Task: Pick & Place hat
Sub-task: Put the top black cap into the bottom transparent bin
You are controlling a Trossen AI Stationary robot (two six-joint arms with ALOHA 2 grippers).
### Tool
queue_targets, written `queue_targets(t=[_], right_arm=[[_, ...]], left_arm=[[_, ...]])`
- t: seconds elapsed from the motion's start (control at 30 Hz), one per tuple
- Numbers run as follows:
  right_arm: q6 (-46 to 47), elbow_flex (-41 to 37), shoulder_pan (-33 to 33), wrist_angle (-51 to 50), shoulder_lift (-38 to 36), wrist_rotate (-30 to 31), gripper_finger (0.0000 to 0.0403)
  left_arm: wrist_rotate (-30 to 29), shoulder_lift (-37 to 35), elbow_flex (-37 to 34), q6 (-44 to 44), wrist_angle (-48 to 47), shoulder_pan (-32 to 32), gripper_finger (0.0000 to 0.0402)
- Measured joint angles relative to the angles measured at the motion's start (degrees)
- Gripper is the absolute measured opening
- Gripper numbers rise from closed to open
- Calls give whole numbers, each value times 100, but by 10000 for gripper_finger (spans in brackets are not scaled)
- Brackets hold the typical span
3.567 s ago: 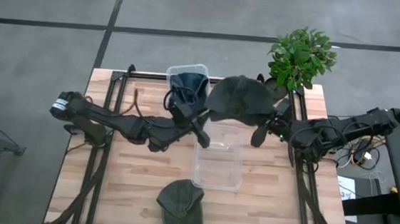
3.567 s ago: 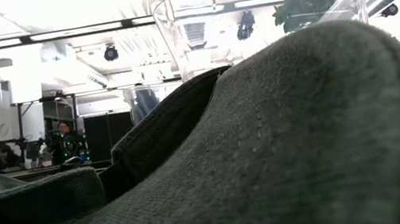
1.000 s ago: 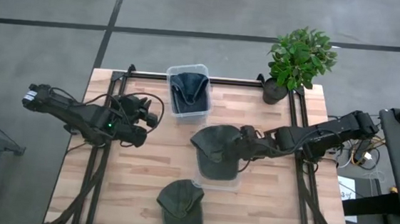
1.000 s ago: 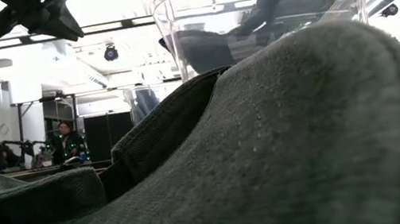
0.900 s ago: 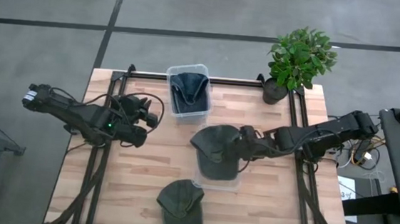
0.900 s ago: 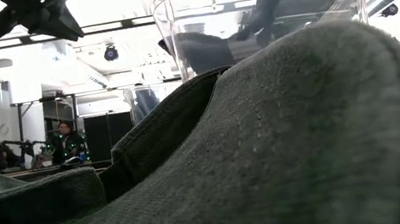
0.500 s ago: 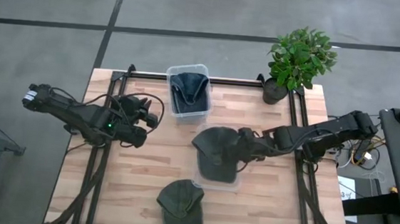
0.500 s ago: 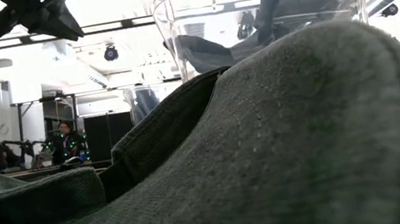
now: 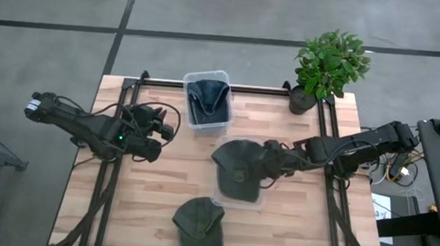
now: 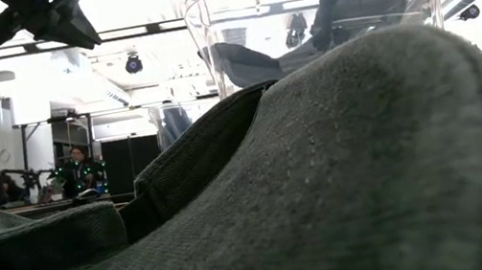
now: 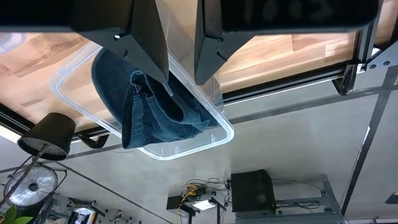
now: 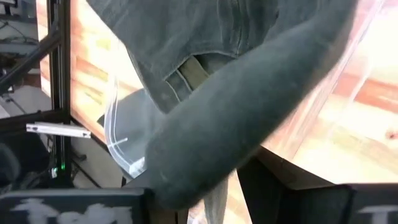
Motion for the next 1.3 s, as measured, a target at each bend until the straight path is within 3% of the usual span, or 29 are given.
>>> queue_targets(t=[0.13, 0.77, 0.97, 1.3], right_arm=[[-36, 0, 0, -10, -2, -374, 111], [26, -4, 4, -189, -531, -444, 107], [-637, -2, -16, 428, -486, -68, 94], [-1752, 41, -540, 443, 247, -253, 59]], left_arm=[[0, 0, 0, 0, 5, 0, 71], [-28, 0, 0, 0, 7, -1, 71], [-81, 0, 0, -33, 20, 0, 71], [-179, 2, 0, -20, 223, 0, 71]])
